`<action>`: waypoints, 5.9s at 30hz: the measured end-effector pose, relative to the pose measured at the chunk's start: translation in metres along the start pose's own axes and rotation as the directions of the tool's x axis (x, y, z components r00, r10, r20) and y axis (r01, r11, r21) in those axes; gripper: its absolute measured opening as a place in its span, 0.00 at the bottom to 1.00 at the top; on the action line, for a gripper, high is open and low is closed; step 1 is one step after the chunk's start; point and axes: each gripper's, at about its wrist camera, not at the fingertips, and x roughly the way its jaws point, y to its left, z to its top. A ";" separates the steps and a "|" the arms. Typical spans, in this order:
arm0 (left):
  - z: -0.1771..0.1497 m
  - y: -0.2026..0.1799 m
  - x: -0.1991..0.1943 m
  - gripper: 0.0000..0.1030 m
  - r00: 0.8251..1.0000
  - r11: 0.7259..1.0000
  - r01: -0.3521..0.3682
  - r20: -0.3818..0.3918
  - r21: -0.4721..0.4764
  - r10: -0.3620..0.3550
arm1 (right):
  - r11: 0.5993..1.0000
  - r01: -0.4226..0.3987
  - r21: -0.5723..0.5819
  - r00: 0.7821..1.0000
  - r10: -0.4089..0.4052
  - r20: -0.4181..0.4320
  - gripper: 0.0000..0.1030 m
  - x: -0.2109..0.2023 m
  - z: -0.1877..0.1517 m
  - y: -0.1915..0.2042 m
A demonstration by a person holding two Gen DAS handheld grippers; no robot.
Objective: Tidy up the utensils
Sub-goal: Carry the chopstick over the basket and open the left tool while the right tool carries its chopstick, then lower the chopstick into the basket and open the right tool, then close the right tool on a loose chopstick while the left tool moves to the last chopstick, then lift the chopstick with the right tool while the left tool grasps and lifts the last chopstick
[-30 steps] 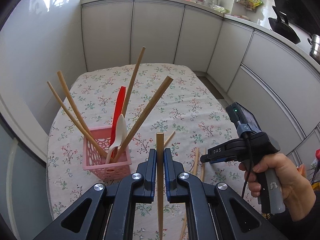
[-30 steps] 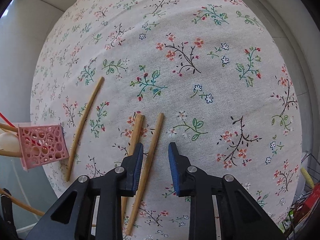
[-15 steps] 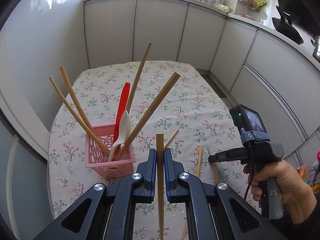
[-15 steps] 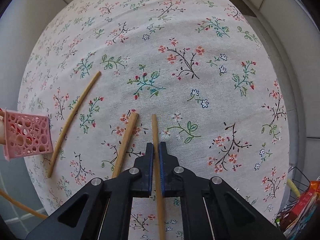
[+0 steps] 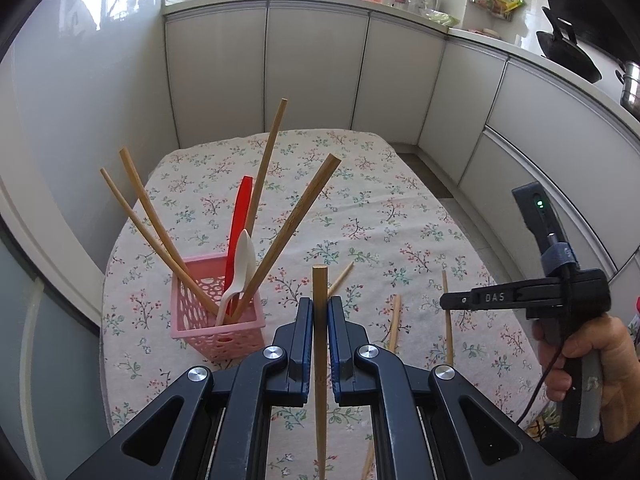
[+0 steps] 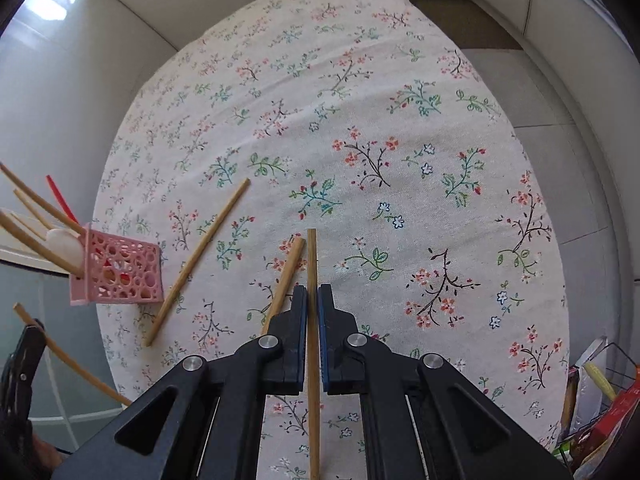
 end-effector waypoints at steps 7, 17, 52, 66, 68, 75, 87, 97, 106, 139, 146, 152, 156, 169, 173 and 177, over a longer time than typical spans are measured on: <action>0.006 0.001 -0.026 0.07 0.997 1.000 0.012 0.074 -0.016 -0.011 | 0.992 -0.056 -0.113 0.985 0.074 0.157 0.05 -0.063 -0.015 0.034; 0.023 0.026 -0.098 0.07 0.945 0.995 -0.010 0.324 -0.101 0.042 | 0.979 -0.080 -0.187 0.913 0.148 0.381 0.05 -0.137 -0.022 0.063; 0.045 0.083 -0.030 0.13 0.858 0.945 -0.246 0.405 -0.214 0.315 | 0.929 -0.163 -0.333 0.799 0.322 0.508 0.05 -0.170 -0.031 0.152; 0.018 0.108 -0.036 0.41 0.922 0.920 -0.241 0.222 -0.310 0.316 | 0.919 -0.060 -0.390 0.807 0.274 0.523 0.05 -0.139 -0.032 0.194; 0.015 0.112 -0.032 0.42 0.933 0.920 -0.239 0.188 -0.310 0.306 | 0.916 -0.040 -0.399 0.810 0.264 0.523 0.05 -0.132 -0.033 0.200; 0.004 0.120 -0.025 0.49 0.945 0.918 -0.248 0.130 -0.311 0.299 | 0.910 -0.009 -0.416 0.833 0.237 0.501 0.05 -0.110 -0.030 0.209; 0.004 0.120 -0.021 0.62 0.955 0.924 -0.237 0.105 -0.300 0.279 | 0.909 -0.066 -0.412 0.857 0.264 0.443 0.14 -0.098 -0.024 0.204; 0.002 0.110 -0.029 0.74 0.969 0.939 -0.199 0.088 -0.282 0.232 | 0.909 -0.118 -0.400 0.841 0.306 0.446 0.46 -0.131 -0.031 0.176; -0.011 0.091 -0.018 0.80 0.986 0.961 -0.167 -0.041 -0.220 0.162 | 0.956 -0.079 -0.284 0.914 0.183 0.362 0.58 -0.126 -0.028 0.119; -0.044 0.032 0.062 0.80 0.951 0.995 -0.097 -0.298 -0.028 0.084 | 0.981 0.181 -0.065 0.972 -0.188 -0.141 0.08 0.082 0.002 0.031; -0.039 -0.001 0.075 0.75 0.952 0.997 -0.054 -0.298 0.054 0.068 | 0.986 0.166 -0.012 0.980 -0.166 -0.112 0.08 0.049 0.008 -0.017; -0.028 -0.044 0.106 0.50 0.937 0.988 -0.029 -0.339 0.149 0.079 | 0.992 0.117 0.038 0.990 -0.113 -0.081 0.08 0.014 0.008 -0.052; -0.012 -0.070 0.137 0.34 0.931 0.953 -0.100 -0.310 0.286 0.191 | 0.997 0.075 0.025 0.995 -0.074 -0.070 0.08 -0.003 0.008 -0.055; 0.034 -0.066 0.227 0.24 0.869 0.937 -0.190 -0.394 0.293 0.300 | 0.999 -0.010 0.030 0.998 0.012 -0.057 0.08 -0.012 0.020 -0.055; 0.042 -0.060 0.241 0.24 0.859 0.940 -0.191 -0.415 0.283 0.299 | 0.999 -0.025 0.039 0.998 0.027 -0.049 0.08 -0.017 0.022 -0.060; 0.044 -0.051 0.242 0.13 0.864 0.969 -0.141 -0.452 0.204 0.221 | 0.998 -0.033 0.044 0.998 0.035 -0.050 0.08 -0.018 0.022 -0.064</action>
